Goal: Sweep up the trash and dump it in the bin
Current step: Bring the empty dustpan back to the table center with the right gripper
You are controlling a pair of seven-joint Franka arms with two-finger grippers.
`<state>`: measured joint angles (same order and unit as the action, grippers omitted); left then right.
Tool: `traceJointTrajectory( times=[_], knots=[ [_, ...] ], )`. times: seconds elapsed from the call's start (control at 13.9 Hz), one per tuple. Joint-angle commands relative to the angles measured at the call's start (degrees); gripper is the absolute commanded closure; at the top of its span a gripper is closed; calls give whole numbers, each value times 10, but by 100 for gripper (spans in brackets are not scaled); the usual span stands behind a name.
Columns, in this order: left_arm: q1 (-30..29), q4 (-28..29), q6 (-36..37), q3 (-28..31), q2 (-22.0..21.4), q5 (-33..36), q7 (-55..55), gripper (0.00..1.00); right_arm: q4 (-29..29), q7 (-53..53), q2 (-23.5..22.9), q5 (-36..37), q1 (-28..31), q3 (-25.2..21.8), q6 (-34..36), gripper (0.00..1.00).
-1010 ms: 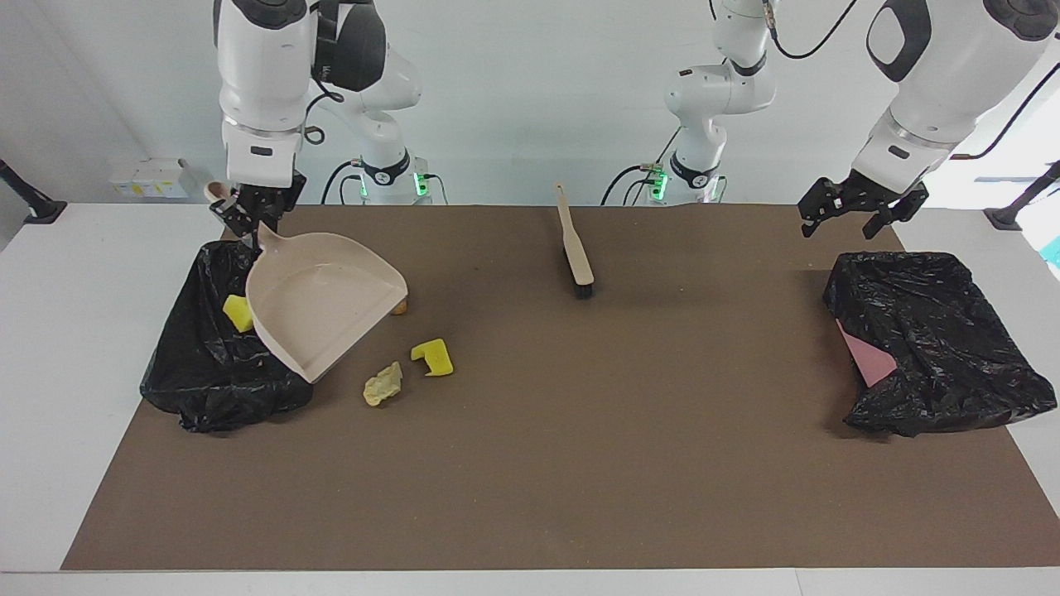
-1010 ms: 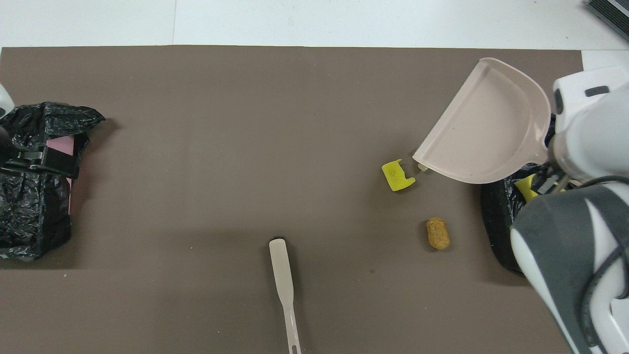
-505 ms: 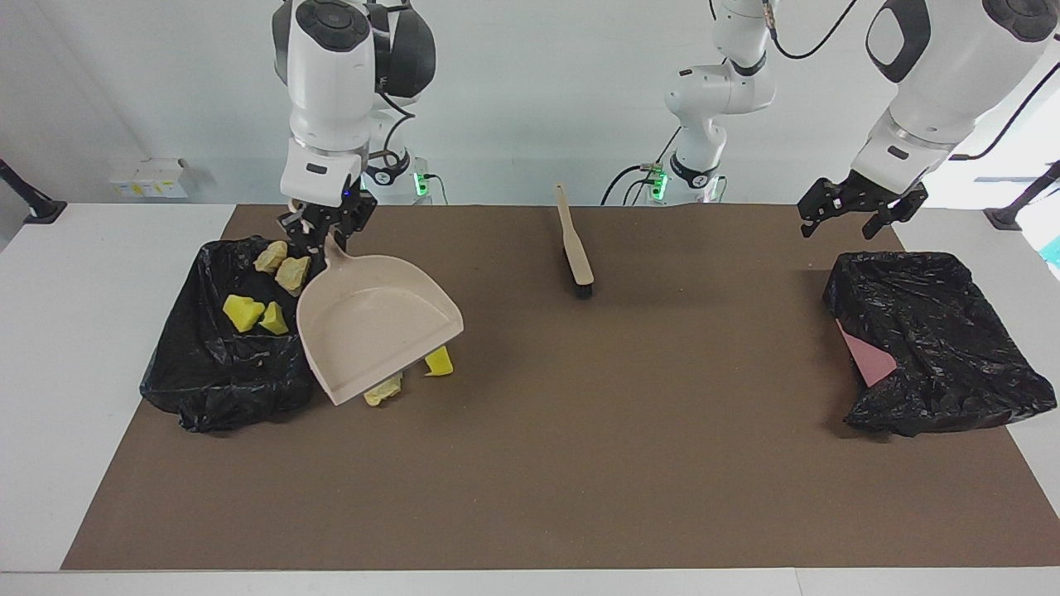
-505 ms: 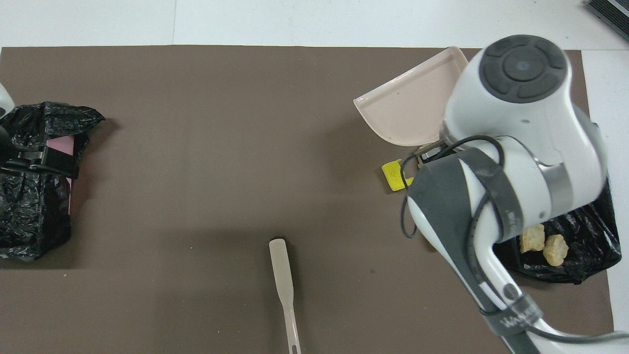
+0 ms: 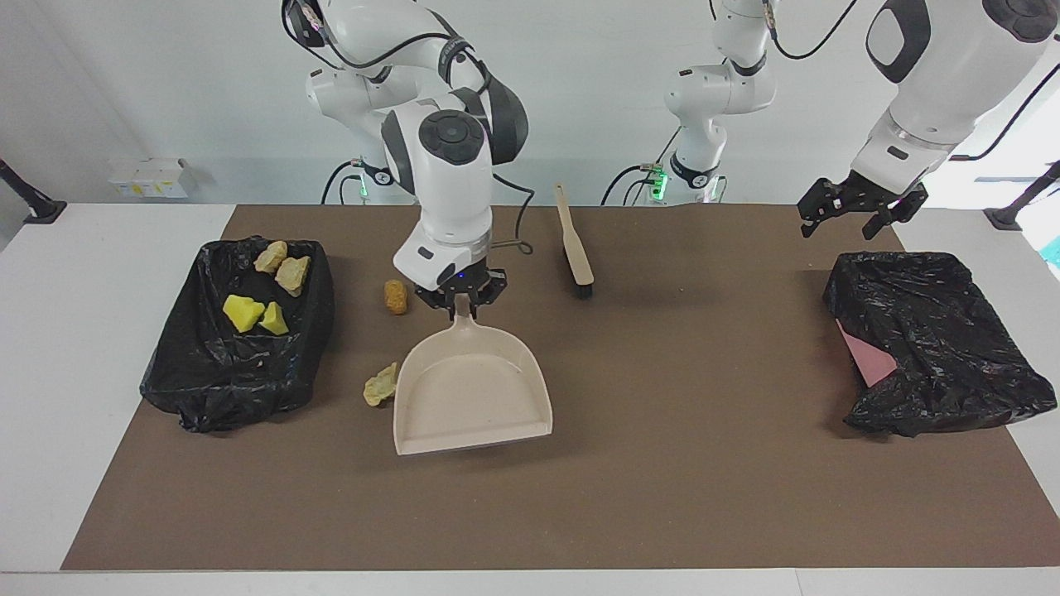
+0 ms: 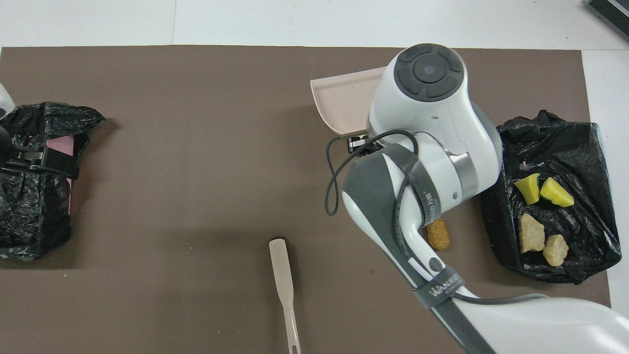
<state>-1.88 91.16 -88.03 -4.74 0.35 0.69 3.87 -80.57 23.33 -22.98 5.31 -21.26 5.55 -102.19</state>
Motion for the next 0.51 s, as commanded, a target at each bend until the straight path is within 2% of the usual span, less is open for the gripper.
traceJointTrajectory(
  times=[0.0, 0.22, 0.43],
  knots=[
    [4, 9, -5, 4, -7, -6, 8, 0, 70, 78, -60, -12, -37, -2, -2, 100],
    [4, 9, -4, 4, -7, -6, 8, 0, 129, 142, -128, -13, -79, -2, -9, 100],
    [4, 9, -4, 3, -7, -6, 8, 0, 139, 164, -159, -18, -105, -1, -47, 100]
  ],
)
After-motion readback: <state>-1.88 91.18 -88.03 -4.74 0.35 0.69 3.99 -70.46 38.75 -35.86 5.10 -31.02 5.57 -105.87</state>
